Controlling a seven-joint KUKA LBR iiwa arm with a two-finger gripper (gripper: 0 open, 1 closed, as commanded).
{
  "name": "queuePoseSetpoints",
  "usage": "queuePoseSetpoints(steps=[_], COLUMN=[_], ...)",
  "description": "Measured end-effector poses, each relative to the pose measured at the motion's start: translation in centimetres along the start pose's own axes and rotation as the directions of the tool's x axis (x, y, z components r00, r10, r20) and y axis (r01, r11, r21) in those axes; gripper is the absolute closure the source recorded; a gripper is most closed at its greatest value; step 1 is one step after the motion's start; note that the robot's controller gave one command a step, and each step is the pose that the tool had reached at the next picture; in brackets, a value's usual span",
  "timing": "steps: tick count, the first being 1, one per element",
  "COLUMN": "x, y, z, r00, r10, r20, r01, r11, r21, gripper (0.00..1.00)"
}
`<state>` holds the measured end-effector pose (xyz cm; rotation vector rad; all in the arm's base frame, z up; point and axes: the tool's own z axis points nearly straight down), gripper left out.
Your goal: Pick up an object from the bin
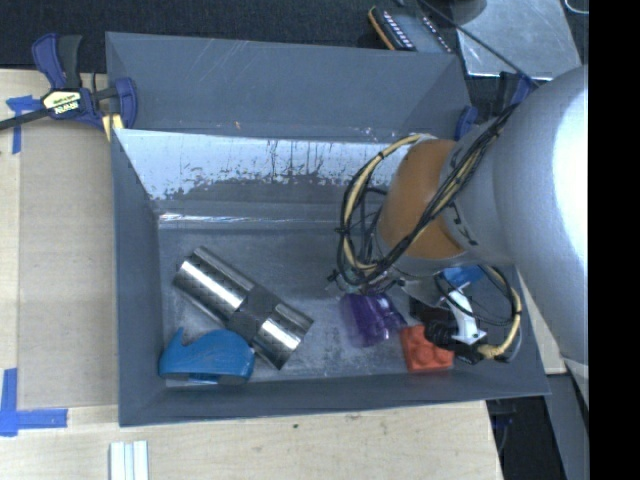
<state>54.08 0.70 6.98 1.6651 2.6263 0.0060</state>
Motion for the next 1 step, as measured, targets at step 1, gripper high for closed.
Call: queuePoseSetpoints(steps=[1], x=[0.0], y=[0.0], z=[0.0], r00=[1.0], r10=[0.0], r20=[0.0], r01=[0.0], r11=[1.0], r21=[0.0], gripper=[1.0])
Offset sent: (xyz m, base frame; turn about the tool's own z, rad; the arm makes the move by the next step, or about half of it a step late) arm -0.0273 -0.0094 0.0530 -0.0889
